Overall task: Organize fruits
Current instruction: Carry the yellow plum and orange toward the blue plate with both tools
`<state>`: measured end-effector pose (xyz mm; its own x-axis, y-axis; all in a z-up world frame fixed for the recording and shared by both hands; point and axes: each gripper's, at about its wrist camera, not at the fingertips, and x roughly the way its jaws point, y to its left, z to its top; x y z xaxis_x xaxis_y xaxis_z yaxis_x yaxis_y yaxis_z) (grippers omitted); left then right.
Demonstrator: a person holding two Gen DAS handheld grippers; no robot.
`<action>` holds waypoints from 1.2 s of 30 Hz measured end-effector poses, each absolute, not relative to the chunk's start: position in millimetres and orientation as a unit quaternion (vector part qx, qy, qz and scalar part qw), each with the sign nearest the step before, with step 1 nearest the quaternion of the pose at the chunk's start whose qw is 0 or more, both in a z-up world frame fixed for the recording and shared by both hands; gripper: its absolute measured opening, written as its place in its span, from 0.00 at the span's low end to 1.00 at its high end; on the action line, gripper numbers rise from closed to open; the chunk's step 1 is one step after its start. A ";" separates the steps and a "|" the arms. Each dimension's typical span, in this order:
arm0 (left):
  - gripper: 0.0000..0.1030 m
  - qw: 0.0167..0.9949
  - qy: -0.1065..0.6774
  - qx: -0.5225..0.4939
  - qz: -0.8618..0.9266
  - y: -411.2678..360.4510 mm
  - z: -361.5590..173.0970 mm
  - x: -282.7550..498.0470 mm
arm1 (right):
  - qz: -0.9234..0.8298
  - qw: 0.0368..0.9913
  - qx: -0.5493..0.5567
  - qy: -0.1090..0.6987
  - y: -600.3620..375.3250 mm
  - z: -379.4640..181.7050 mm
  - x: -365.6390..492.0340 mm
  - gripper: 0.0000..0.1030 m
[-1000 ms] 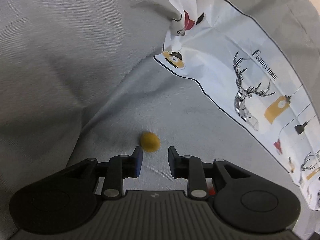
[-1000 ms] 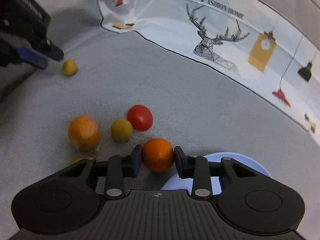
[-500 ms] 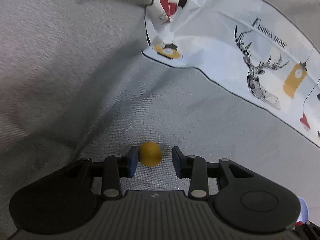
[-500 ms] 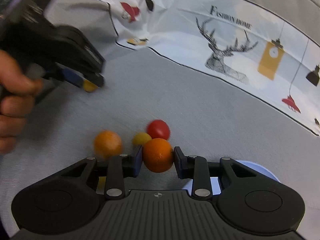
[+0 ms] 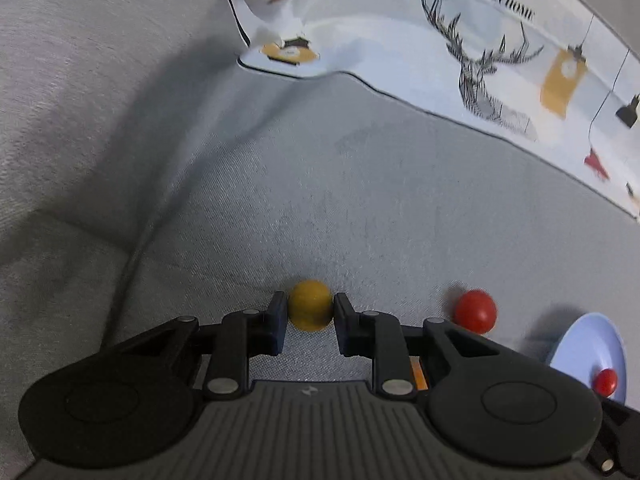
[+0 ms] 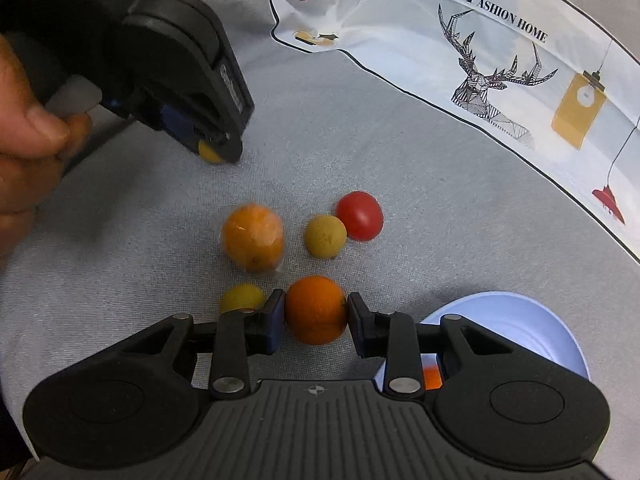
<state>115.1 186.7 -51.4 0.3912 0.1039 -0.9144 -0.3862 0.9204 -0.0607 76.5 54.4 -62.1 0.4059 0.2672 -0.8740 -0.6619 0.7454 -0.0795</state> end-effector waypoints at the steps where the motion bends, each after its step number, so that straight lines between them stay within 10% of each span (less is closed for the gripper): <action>1: 0.26 0.823 0.531 -0.132 0.149 187.1 -52.5 115.7 | 0.285 0.809 -0.214 0.467 54.2 -64.5 76.8 0.34; 36: 0.26 0.892 0.425 -0.106 0.108 152.2 25.7 40.4 | 0.256 0.885 -0.099 0.377 -9.5 32.8 39.9 0.31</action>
